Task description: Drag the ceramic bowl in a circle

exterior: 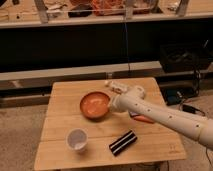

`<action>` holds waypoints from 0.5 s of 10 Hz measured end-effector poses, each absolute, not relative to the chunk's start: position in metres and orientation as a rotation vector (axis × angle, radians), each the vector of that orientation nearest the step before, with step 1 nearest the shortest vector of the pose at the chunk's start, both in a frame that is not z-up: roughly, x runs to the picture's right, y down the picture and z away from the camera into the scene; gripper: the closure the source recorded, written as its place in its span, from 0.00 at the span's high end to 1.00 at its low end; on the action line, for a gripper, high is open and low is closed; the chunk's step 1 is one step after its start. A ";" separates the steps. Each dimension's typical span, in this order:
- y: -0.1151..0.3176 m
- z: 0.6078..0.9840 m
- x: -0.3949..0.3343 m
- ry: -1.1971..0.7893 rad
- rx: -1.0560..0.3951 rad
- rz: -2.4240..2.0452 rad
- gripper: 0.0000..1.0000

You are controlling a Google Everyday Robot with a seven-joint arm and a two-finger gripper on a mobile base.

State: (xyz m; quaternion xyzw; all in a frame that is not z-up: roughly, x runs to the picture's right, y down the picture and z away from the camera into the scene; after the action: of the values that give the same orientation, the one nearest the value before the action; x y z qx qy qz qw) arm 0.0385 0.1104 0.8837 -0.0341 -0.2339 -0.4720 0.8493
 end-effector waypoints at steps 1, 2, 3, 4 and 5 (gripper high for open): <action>0.104 0.887 0.042 -0.481 -0.073 -0.986 0.02; 0.101 0.889 0.047 -0.468 -0.076 -0.976 0.02; 0.100 0.885 0.058 -0.440 -0.083 -0.955 0.02; 0.101 0.880 0.069 -0.418 -0.088 -0.941 0.02; 0.105 0.871 0.086 -0.389 -0.094 -0.922 0.02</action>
State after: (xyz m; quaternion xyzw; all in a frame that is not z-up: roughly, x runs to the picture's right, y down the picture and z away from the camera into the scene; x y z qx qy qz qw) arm 0.0860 0.1051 0.8708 -0.0449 -0.1864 -0.4419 0.8763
